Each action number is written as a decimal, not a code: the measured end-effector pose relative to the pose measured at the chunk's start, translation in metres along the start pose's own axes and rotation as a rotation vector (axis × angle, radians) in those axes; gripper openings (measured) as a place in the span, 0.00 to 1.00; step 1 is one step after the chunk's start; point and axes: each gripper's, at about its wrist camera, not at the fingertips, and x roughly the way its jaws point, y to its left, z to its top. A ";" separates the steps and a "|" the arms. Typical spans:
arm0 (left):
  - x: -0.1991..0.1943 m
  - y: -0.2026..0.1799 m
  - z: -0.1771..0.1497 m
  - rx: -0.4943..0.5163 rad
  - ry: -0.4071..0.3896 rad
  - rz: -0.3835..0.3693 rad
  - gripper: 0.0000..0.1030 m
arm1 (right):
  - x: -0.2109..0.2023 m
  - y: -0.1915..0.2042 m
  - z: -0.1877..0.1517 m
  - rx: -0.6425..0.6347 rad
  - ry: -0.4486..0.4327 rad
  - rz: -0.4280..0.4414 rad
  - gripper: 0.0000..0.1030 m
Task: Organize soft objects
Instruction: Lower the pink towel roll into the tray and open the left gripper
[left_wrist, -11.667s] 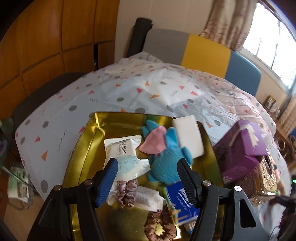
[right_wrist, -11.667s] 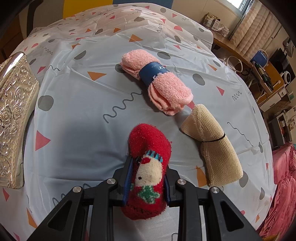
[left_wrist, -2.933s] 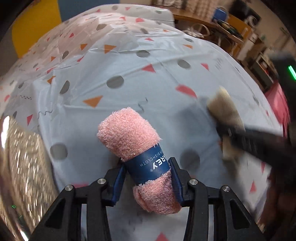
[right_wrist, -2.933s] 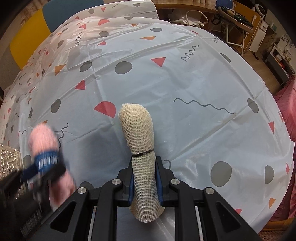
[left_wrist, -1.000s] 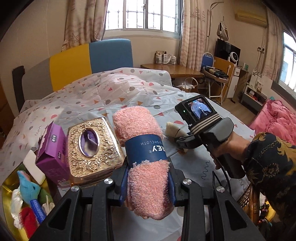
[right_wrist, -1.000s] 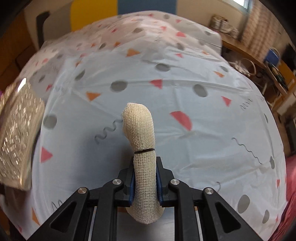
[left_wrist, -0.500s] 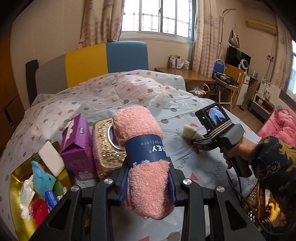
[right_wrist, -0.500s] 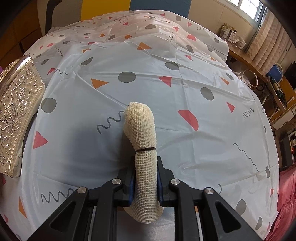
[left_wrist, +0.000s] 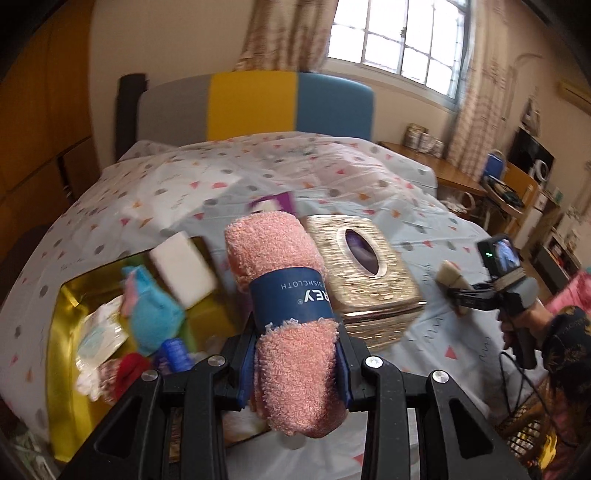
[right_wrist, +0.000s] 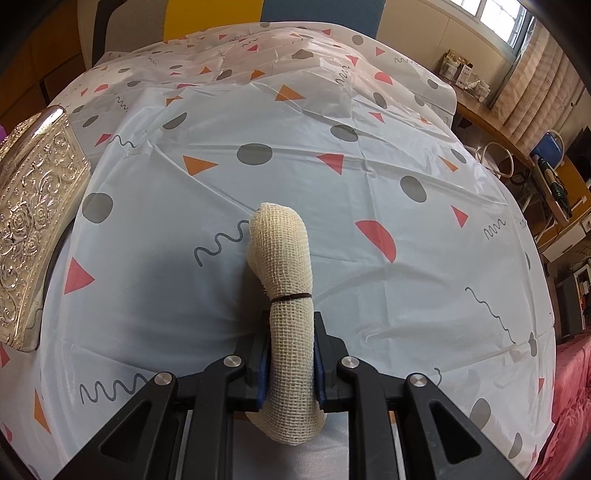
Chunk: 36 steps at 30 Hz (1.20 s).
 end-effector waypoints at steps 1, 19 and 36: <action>-0.001 0.013 -0.003 -0.026 0.005 0.017 0.34 | 0.000 0.000 0.000 -0.002 0.000 -0.001 0.17; 0.002 0.181 -0.065 -0.389 0.139 0.305 0.36 | 0.001 0.002 0.001 -0.009 0.003 -0.013 0.17; -0.013 0.158 -0.057 -0.326 0.050 0.382 0.61 | 0.002 0.002 0.000 -0.010 0.006 -0.018 0.17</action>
